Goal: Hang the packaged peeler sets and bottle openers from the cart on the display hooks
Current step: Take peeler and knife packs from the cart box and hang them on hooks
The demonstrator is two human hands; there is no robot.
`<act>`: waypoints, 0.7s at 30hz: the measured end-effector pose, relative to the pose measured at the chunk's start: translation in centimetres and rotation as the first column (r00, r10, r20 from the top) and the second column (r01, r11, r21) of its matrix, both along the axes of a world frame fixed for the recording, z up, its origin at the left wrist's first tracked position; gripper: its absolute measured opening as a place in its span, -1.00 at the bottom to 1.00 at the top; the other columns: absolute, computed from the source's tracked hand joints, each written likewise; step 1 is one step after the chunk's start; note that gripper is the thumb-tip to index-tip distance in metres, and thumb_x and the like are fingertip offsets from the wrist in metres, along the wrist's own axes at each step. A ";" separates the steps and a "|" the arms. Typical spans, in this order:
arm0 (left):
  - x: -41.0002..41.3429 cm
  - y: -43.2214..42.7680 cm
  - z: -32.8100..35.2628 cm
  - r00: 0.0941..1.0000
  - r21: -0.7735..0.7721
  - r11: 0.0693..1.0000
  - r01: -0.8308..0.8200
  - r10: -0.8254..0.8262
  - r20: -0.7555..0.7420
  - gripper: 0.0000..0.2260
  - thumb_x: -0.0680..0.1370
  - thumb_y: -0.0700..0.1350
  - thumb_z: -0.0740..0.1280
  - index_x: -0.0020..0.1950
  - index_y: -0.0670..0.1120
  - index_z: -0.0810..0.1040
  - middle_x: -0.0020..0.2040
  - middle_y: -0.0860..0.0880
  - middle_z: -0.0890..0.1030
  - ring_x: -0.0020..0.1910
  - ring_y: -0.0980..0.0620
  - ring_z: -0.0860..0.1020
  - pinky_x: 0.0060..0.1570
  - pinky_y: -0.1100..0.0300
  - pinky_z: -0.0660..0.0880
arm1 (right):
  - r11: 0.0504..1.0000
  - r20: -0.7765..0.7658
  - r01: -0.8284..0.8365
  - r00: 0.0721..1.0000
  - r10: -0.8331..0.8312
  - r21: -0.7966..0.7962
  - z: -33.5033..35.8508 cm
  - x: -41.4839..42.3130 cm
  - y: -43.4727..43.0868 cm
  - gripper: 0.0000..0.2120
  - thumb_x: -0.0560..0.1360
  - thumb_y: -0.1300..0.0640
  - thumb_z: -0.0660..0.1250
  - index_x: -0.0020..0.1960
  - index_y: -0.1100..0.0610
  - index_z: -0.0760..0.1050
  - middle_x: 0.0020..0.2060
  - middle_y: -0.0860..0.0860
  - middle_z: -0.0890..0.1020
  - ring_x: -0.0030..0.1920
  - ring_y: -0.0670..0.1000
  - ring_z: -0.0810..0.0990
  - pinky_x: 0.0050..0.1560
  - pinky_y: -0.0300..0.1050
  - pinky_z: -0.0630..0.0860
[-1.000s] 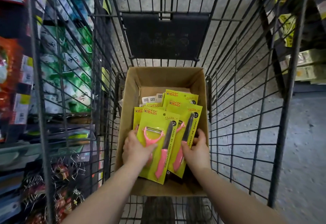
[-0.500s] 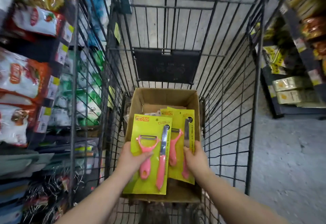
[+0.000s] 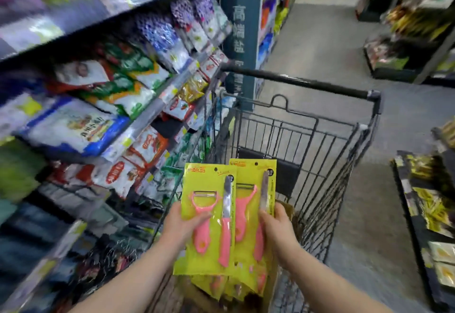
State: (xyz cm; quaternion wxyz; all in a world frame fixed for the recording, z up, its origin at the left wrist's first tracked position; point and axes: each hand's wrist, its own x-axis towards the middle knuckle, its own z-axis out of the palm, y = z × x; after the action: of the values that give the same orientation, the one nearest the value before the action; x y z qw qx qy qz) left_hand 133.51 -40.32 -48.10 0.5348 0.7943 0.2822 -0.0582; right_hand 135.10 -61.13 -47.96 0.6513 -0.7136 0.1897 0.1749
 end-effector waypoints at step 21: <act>-32.3 8.5 19.1 0.614 -0.011 0.675 -0.737 0.677 0.405 -0.67 0.32 0.04 0.55 -0.04 0.06 0.48 -0.04 0.00 0.63 -0.12 0.13 0.57 -0.27 0.26 0.41 | 0.632 0.473 -0.766 0.518 0.713 -0.114 18.0 -15.5 16.6 -0.61 0.48 0.14 0.35 0.27 0.12 0.35 0.10 0.05 0.55 -0.01 0.01 0.54 0.00 -0.08 0.46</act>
State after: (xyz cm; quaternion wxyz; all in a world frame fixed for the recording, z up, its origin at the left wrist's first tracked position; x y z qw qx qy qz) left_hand 101.17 -31.80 -29.01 0.4936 0.6523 0.4687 0.3334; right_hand 119.63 -44.54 -29.95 0.5773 -0.7085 -0.3081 0.2642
